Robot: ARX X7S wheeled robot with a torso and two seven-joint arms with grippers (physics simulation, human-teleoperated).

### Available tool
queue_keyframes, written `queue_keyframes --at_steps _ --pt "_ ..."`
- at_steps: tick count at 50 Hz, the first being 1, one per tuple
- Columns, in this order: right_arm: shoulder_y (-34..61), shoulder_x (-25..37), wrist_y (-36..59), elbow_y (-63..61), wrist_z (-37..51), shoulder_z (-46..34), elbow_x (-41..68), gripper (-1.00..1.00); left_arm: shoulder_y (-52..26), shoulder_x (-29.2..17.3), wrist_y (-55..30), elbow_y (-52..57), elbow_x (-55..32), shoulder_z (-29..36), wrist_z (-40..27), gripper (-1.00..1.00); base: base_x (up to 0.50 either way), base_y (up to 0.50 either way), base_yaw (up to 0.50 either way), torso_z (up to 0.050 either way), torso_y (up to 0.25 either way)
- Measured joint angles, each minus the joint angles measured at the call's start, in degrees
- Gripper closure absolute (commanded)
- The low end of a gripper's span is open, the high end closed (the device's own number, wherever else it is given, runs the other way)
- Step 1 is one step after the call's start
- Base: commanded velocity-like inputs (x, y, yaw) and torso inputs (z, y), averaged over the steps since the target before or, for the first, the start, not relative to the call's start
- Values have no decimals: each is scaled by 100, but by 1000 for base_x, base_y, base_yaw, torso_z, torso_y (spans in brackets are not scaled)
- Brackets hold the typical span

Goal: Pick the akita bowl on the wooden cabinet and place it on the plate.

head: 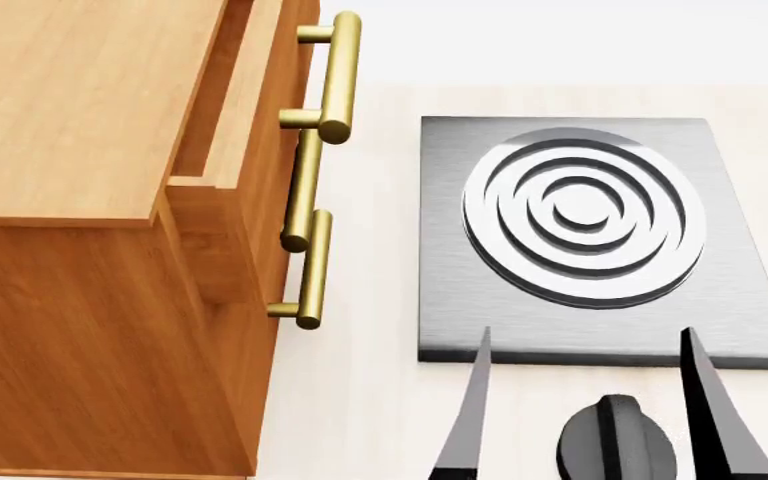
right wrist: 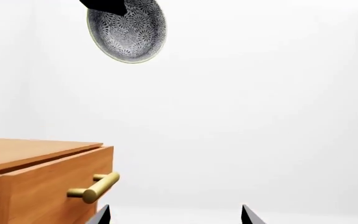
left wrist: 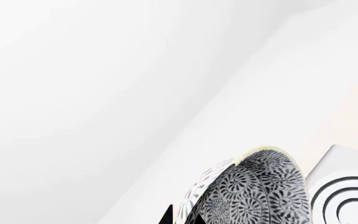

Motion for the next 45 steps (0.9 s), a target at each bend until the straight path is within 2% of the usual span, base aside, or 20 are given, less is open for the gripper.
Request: queue_keyframes --at_steps 28,45 --pt "518 -49 648 -356 120 -65 -121 -100 53 -7 339 444 -868 414 -478 100 0 0 0 0 1" --pt "806 -81 860 -396 136 37 53 -100 255 -194 360 834 -1055 406 -708 100 0 0 0 0 0"
